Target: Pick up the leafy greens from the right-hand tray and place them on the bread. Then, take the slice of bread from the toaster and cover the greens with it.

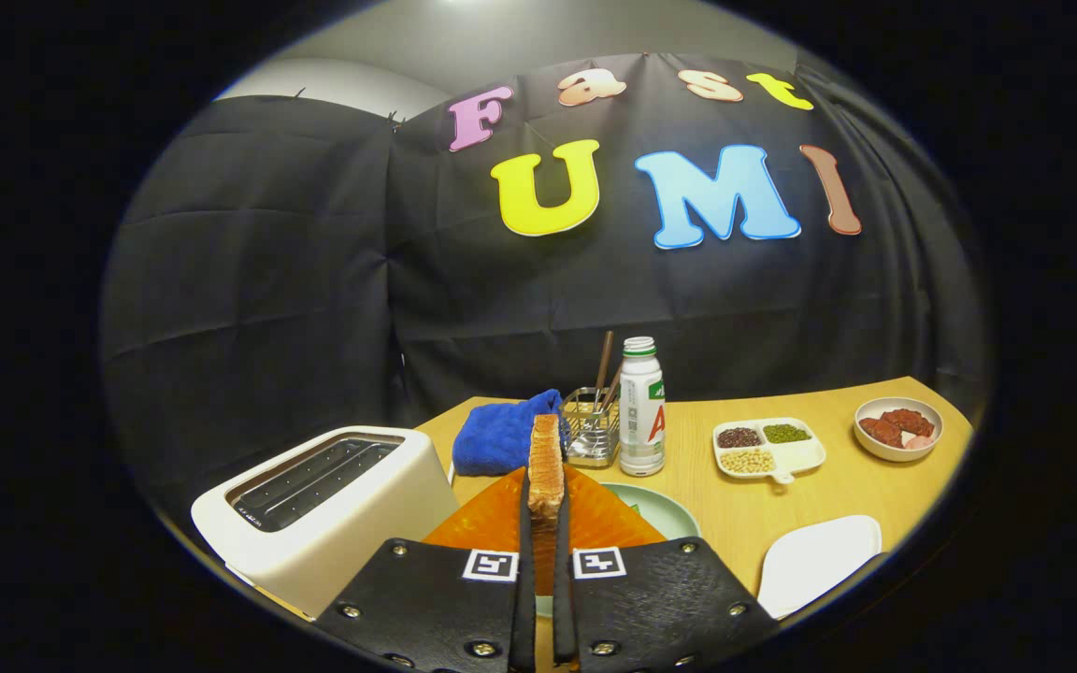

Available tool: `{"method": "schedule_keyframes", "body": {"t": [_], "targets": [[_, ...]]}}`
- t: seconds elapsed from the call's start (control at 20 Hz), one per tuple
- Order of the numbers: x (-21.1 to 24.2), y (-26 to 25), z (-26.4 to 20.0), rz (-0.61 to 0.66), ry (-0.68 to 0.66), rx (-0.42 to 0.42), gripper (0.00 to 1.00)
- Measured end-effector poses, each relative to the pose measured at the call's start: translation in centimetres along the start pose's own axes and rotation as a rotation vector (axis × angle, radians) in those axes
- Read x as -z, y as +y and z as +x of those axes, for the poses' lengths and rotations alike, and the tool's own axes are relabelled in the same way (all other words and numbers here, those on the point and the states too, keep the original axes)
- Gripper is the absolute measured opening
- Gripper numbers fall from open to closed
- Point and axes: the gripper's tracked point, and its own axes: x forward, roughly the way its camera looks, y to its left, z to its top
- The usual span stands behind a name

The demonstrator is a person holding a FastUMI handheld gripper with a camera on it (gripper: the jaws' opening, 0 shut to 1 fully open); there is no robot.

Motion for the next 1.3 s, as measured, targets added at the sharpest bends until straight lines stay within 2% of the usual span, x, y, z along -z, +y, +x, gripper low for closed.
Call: {"method": "schedule_keyframes", "body": {"t": [0.2,0.35,0.75,1.1,1.15,1.3], "targets": [[1.4,-0.1,1.3,-0.029,0.008,0.009,0.09],[2.5,0.4,1.9,0.008,0.023,-0.027,0.11],[1.5,1.4,1.9,0.049,-0.043,-0.103,0.15],[2.6,-2.0,2.2,-0.073,-0.003,0.043,0.16],[3.1,-2.7,2.5,-0.087,0.007,0.064,0.22],[3.2,-3.7,2.6,-0.086,0.015,0.092,0.22]]}}
